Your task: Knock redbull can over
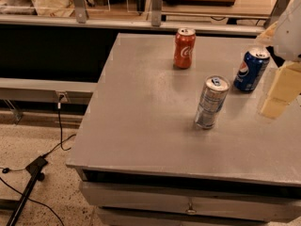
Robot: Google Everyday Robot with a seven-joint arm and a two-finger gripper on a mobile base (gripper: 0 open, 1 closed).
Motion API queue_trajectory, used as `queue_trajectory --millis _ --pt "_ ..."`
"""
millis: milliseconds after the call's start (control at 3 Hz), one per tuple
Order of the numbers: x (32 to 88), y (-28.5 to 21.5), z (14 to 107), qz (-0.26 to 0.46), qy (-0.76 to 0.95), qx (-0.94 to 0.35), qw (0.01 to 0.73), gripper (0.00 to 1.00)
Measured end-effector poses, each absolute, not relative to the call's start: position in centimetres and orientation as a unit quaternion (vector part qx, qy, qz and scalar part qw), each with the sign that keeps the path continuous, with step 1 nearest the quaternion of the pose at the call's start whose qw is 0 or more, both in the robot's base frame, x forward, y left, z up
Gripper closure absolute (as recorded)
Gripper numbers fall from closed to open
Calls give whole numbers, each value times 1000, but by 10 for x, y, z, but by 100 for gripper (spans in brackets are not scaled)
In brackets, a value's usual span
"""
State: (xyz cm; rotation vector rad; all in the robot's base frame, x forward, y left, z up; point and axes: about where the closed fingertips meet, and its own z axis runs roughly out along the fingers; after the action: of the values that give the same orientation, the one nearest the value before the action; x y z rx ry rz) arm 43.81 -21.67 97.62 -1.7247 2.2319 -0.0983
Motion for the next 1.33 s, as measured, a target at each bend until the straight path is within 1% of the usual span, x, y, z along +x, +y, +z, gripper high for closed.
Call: queue_trajectory --millis 333,667,1000,1333 --pt "438 -217 976 -34 781 -603 159 0" --pt "444 -213 973 -20 773 -610 173 0" --pt "460 -224 964 18 764 -611 207 0" --pt "481 -220 937 119 734 -619 251 0"
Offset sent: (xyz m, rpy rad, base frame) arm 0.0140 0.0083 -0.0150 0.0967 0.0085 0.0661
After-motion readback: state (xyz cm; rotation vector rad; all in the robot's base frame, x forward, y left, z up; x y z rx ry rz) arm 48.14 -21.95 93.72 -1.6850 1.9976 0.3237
